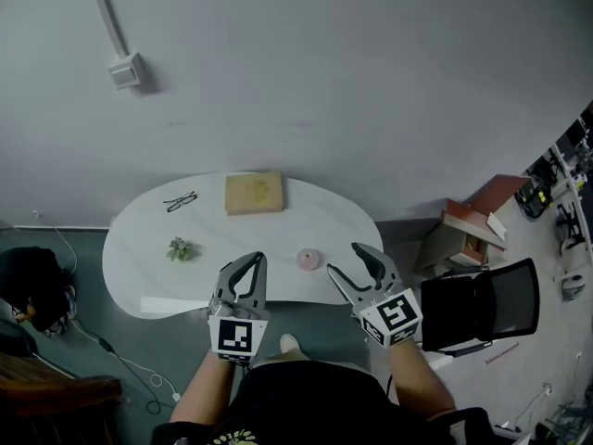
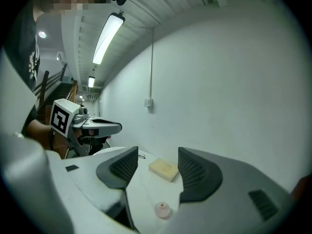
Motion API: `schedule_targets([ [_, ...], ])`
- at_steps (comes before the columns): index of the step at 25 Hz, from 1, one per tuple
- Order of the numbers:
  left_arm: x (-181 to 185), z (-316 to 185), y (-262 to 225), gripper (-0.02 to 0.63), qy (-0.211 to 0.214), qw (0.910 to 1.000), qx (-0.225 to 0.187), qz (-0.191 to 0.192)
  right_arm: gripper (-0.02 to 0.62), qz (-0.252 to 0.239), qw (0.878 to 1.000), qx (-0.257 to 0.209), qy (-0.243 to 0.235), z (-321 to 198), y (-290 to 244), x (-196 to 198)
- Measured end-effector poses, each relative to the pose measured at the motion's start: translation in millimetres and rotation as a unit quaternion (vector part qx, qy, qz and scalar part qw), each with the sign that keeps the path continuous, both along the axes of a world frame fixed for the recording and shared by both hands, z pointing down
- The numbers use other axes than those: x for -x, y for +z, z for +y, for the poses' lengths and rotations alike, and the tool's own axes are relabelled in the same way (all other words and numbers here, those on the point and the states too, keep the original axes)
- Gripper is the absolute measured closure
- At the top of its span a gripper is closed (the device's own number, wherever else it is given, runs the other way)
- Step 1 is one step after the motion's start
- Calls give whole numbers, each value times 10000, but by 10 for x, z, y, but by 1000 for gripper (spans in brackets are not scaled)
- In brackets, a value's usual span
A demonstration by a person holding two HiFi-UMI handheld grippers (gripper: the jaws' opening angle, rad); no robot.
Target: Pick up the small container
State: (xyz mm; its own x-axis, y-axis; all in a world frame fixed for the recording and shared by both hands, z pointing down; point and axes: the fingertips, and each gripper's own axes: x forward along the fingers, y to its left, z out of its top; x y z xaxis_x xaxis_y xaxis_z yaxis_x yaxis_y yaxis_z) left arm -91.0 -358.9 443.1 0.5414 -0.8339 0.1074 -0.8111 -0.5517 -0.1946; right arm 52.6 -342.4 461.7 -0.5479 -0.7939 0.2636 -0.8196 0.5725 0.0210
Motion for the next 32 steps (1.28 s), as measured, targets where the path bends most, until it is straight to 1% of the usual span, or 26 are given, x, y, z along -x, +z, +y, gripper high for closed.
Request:
schedule_targets([
  [5,44,-142,41,601,185,9998,-25,110,331,145,9998,83,99,-56,90,72],
  [8,34,-173,111,601,245,9996,65,85,331,179,9995,226,123,-57,248,67],
  [11,17,-159,189,601,278,9995,146,73,331,211,9992,322,96,-19,414,68],
  [14,3,-144,215,601,270,9994,98,202,331,281,9988,412,14,-9,590,75],
  [18,40,-131,269,601,188,9996,209,60,331,286,9977,589,-160,-85,859,107],
  [23,31,-240,288,601,101,9996,275,-16,331,273,9940,971,-426,-225,1311,164],
  [25,17,-333,289,601,62,9996,279,-37,331,370,9917,1103,-555,-294,1521,188],
  [28,1,-496,319,601,2,9997,247,27,331,517,9873,1298,-753,-427,1841,236],
  [32,-84,-651,535,601,-54,9988,468,-104,331,632,9799,1551,-1079,-553,2197,303],
])
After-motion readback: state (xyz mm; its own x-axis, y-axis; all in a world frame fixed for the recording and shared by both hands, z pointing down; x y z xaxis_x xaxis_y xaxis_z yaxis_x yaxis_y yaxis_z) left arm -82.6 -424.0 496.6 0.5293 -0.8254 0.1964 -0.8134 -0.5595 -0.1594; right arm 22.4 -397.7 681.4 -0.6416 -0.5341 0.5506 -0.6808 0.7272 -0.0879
